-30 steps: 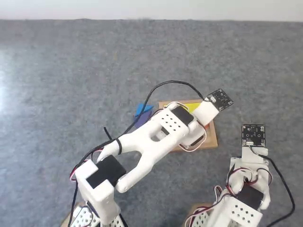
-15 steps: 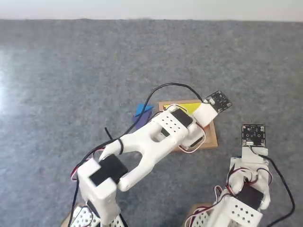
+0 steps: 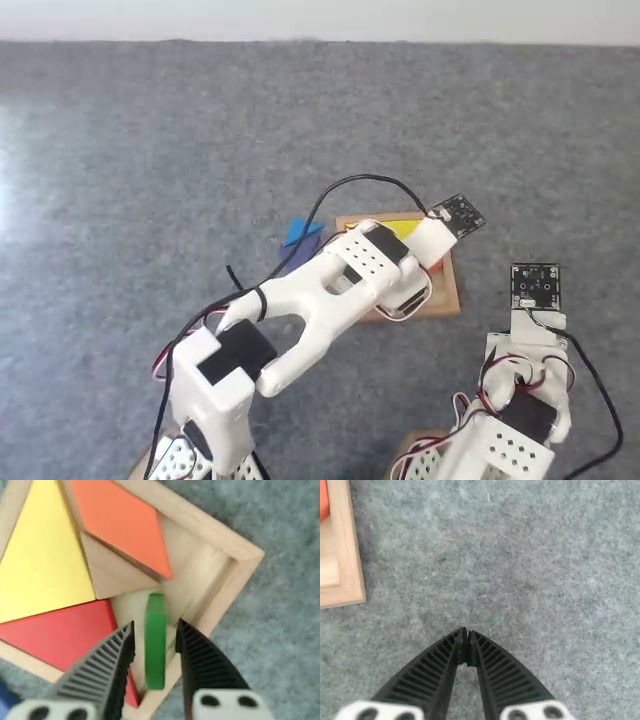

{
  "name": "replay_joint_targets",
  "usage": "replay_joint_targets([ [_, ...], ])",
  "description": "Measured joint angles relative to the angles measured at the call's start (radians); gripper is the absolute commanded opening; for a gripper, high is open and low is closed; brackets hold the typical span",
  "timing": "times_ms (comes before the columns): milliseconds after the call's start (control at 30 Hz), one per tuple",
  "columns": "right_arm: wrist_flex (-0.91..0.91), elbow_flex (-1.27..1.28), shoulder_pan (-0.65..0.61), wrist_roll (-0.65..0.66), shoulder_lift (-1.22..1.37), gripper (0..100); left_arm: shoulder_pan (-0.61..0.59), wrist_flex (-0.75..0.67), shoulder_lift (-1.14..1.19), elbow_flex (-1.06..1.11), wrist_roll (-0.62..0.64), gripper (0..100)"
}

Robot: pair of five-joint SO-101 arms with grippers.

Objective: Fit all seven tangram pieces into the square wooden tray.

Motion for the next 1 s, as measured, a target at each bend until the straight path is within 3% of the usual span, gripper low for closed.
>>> replay_joint_targets([
  [300,0.000,0.000,0.000,0.000,0.000,0.6,-0.118,0.012,-0.055,0.000,0.000,15],
  [1000,0.000,0.000,0.000,0.000,0.000,0.6,-0.213,0.012,-0.061,-0.017,-0.003,15],
])
